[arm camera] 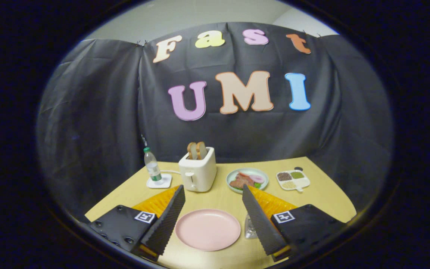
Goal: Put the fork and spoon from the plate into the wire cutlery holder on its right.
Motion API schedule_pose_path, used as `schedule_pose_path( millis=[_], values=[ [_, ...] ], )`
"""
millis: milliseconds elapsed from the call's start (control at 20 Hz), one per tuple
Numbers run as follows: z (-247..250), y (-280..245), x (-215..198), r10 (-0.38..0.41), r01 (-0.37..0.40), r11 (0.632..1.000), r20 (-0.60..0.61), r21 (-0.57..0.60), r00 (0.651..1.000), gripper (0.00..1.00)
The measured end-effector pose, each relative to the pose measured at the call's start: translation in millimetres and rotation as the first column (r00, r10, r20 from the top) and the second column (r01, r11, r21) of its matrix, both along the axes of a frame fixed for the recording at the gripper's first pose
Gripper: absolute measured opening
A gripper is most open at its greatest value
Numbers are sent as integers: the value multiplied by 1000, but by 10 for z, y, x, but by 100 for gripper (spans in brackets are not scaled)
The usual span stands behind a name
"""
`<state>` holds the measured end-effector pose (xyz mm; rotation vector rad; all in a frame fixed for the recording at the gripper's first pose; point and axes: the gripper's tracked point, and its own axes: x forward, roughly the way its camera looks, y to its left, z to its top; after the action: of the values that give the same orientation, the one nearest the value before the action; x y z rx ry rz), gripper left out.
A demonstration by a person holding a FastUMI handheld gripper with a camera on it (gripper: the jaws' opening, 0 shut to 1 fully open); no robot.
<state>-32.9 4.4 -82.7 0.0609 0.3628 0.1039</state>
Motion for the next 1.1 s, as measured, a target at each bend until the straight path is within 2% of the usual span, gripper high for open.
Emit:
schedule_pose_path(
  millis=[300,400,1100],
  values=[
    [296,-83,-93,-61,68,997,167,-39,984,98],
    [359,-66,-118,-58,69,996,198,-49,979,98],
    [482,-250,-56,-91,99,995,220,-26,971,98]
  ],
)
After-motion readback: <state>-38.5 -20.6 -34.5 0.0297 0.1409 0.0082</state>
